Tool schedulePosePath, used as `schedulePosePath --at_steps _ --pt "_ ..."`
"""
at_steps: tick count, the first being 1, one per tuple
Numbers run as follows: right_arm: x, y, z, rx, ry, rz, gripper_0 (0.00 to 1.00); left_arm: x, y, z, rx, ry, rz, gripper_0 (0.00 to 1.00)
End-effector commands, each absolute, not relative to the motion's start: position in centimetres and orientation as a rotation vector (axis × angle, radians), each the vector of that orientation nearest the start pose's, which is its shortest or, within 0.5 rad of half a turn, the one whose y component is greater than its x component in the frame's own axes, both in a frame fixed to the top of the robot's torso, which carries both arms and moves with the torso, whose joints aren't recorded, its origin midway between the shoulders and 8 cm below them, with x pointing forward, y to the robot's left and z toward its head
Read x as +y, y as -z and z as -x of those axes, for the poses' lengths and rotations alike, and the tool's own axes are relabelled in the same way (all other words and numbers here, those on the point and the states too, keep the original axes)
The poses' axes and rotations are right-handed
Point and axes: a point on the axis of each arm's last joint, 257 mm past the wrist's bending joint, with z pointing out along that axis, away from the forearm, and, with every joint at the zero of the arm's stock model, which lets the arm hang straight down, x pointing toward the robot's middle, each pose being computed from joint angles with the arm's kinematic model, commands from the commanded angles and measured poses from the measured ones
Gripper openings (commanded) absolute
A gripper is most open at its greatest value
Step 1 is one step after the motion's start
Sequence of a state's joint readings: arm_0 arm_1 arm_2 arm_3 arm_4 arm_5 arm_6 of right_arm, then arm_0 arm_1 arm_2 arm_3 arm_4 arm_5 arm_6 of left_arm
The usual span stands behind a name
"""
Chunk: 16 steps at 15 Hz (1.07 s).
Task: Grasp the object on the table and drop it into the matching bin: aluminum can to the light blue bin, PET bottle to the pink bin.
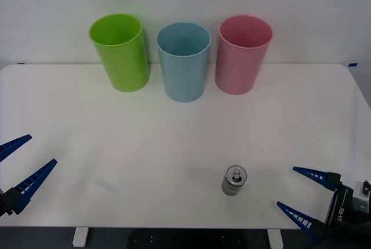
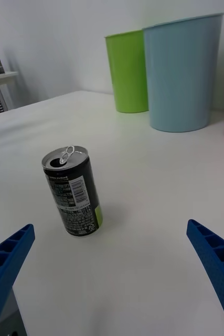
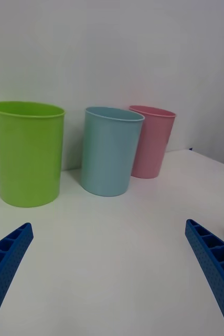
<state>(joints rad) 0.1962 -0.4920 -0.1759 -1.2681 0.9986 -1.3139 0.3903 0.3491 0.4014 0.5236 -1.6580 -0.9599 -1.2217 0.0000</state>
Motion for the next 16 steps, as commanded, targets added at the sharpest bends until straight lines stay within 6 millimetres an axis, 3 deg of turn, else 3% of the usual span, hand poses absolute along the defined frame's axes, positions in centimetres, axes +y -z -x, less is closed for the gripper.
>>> schedulePosePath --at_steps 1,16 --pt "-23.3 30.3 -34.0 1.489 -0.684 0.796 1.00 33.0 16.9 -34.2 1.441 0.567 -0.465 1.00" --pt "-15.6 32.8 -36.3 1.474 -0.657 0.834 1.00 33.0 16.9 -34.2 1.441 0.567 -0.465 1.00"
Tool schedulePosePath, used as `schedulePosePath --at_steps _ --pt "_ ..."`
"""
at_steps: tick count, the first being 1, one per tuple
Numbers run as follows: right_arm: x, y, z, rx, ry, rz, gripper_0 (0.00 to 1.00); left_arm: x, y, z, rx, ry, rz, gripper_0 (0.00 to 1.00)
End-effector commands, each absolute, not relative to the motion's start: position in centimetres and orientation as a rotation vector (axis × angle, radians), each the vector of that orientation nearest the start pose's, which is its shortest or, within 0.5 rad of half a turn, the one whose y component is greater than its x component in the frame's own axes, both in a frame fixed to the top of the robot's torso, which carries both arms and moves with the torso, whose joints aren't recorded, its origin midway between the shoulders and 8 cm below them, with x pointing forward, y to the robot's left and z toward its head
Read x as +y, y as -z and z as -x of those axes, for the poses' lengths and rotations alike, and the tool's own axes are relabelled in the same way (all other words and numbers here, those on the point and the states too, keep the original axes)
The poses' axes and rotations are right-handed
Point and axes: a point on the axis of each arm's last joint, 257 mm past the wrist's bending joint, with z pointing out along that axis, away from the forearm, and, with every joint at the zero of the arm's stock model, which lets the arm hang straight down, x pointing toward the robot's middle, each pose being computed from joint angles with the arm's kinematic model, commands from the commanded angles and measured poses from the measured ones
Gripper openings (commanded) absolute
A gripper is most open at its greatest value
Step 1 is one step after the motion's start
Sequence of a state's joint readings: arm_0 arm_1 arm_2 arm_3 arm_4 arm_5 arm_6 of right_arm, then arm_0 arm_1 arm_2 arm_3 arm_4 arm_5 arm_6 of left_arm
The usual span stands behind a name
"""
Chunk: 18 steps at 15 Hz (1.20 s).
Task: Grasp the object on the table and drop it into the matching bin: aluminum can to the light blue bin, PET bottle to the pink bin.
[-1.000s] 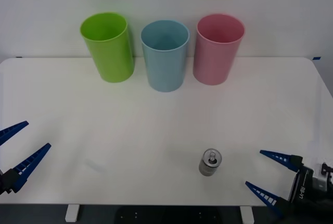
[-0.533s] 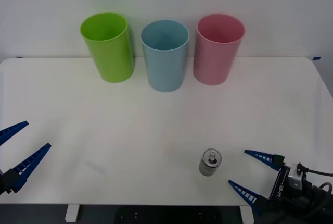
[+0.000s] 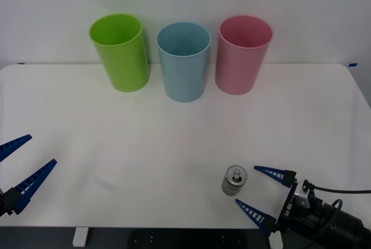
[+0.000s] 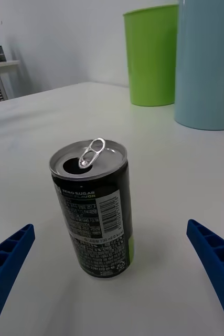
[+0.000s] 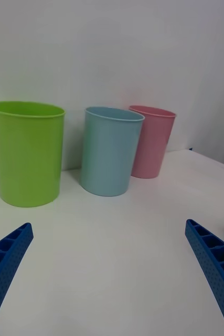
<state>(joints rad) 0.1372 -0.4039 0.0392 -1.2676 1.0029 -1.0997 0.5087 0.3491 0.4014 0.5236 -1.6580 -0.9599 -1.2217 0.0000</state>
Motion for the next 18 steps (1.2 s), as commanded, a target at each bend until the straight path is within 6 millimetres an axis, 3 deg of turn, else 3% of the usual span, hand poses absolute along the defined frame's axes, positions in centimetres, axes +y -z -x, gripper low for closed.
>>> schedulePosePath --at_steps 1,8,13,14,15,16,18 --pt "-15.1 33.0 -36.6 1.475 -0.650 0.836 1.00 33.0 16.9 -34.2 1.441 0.567 -0.465 1.00" --pt "-12.2 33.3 -37.9 1.474 -0.640 0.851 1.00 33.0 16.9 -34.2 1.441 0.567 -0.465 1.00" --pt "-12.1 33.4 -37.8 1.474 -0.644 0.854 1.00 33.0 16.9 -34.2 1.441 0.567 -0.465 1.00" --pt "-12.0 33.4 -37.8 1.473 -0.645 0.854 0.87 33.0 16.9 -34.2 1.441 0.567 -0.465 1.00" --pt "-12.0 33.3 -37.8 1.475 -0.648 0.850 0.21 33.0 16.9 -34.2 1.441 0.567 -0.465 1.00" --pt "-12.0 33.3 -37.8 1.474 -0.647 0.851 0.07 33.0 16.9 -34.2 1.441 0.567 -0.465 1.00" --pt "-12.0 33.3 -37.8 1.473 -0.644 0.850 0.00 33.0 16.9 -34.2 1.441 0.567 -0.465 1.00"
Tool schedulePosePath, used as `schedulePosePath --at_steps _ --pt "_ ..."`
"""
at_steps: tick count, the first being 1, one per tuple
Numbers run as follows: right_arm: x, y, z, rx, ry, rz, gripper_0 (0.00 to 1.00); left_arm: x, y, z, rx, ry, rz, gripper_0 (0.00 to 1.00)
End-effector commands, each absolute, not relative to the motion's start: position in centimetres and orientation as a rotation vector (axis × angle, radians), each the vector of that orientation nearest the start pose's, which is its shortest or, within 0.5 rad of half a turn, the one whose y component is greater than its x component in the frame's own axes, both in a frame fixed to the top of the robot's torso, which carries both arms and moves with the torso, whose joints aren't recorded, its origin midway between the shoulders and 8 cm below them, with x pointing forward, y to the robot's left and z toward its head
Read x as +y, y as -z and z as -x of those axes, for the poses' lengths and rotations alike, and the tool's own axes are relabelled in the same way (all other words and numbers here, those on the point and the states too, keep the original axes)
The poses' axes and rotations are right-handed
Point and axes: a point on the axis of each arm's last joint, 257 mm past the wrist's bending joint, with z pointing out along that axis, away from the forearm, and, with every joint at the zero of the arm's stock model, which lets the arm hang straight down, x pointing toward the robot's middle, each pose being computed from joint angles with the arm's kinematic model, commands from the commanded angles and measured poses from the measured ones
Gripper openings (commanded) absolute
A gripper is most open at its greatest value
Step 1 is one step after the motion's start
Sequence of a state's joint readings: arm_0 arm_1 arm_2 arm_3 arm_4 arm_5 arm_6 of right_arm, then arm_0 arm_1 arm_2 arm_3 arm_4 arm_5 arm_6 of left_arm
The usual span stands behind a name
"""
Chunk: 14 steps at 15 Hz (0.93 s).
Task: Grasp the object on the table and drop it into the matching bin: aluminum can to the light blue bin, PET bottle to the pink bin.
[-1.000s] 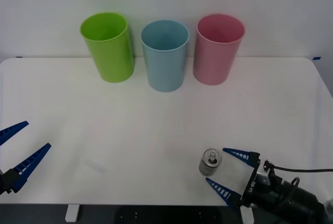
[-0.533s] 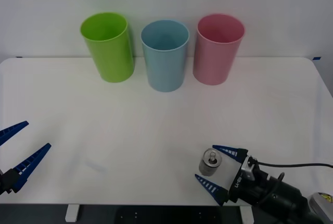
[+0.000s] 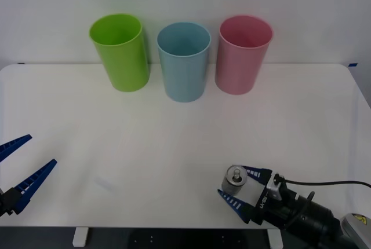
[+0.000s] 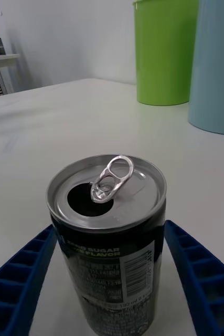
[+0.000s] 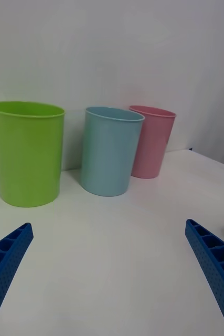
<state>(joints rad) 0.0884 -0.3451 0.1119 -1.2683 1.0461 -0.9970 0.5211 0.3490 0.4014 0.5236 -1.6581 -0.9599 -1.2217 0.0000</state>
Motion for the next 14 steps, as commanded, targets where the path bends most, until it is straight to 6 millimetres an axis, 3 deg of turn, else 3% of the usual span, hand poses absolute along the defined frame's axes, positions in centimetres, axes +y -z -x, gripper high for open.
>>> schedulePosePath --at_steps 1,8,14 --pt "-12.0 33.3 -37.8 1.473 -0.646 0.848 0.00 33.0 16.9 -34.2 1.441 0.567 -0.465 1.00" --pt "-12.2 32.3 -38.1 1.455 -0.663 0.808 0.00 33.0 16.9 -34.2 1.441 0.567 -0.465 1.00" --pt "-14.3 29.6 -38.8 1.400 -0.657 0.785 0.00 33.0 16.9 -34.2 1.441 0.567 -0.465 1.00"
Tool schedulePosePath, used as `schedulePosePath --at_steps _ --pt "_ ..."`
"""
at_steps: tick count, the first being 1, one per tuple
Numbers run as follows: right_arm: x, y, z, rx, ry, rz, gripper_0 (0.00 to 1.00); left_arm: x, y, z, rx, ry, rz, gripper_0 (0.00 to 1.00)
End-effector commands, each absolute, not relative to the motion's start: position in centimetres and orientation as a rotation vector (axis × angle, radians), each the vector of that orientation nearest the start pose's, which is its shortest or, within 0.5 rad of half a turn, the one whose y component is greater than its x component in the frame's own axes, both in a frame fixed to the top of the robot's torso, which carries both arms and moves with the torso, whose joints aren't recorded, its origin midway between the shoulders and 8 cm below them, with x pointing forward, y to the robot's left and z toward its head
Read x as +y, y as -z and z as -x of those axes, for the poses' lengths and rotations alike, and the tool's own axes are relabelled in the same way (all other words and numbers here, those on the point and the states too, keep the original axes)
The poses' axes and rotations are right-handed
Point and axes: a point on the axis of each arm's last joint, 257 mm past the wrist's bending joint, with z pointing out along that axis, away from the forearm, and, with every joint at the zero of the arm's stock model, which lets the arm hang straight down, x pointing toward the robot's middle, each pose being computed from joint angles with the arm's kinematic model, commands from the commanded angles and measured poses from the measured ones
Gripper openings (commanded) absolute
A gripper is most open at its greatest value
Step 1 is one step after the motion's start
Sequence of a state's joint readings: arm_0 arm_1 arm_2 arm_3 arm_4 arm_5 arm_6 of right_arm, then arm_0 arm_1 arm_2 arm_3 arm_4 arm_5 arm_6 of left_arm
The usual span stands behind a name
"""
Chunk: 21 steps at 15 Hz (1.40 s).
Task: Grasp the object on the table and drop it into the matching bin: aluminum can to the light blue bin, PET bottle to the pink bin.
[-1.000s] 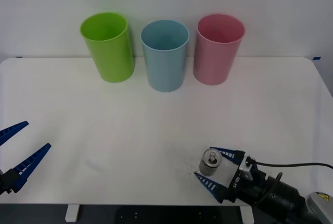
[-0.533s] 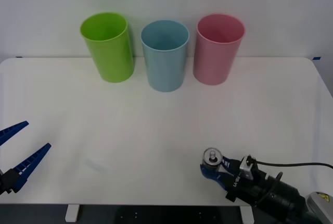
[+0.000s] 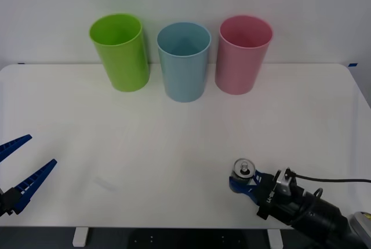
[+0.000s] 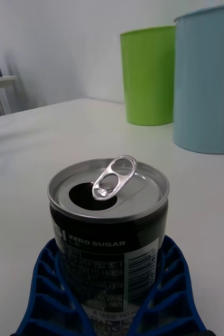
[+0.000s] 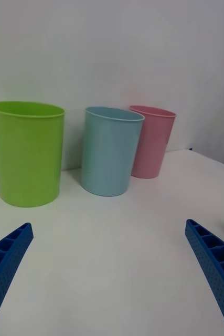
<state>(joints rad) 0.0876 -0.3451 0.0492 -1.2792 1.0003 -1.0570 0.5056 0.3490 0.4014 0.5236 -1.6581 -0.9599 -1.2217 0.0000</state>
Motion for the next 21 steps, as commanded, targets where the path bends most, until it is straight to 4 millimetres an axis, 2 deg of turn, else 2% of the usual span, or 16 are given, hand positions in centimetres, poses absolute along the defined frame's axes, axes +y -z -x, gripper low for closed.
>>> schedulePosePath --at_steps 1,3,6,10,15,21 --pt "-14.8 28.8 -39.1 1.390 -0.655 0.775 0.00 33.0 16.9 -34.2 1.441 0.567 -0.465 1.00" --pt "-15.4 27.4 -39.4 1.386 -0.684 0.742 0.00 33.0 16.9 -34.2 1.441 0.567 -0.465 1.00" --pt "-16.0 24.2 -40.1 1.364 -0.716 0.708 0.00 33.0 16.9 -34.2 1.441 0.567 -0.465 1.00" --pt "-15.9 19.1 -41.4 1.327 -0.709 0.690 0.00 33.0 16.9 -34.2 1.441 0.567 -0.465 1.00" --pt "-14.6 13.4 -44.1 1.264 -0.688 0.717 0.00 33.0 16.9 -34.2 1.441 0.567 -0.465 1.00" --pt "-13.2 7.9 -47.3 1.185 -0.647 0.760 0.00 33.0 16.9 -34.2 1.441 0.567 -0.465 1.00"
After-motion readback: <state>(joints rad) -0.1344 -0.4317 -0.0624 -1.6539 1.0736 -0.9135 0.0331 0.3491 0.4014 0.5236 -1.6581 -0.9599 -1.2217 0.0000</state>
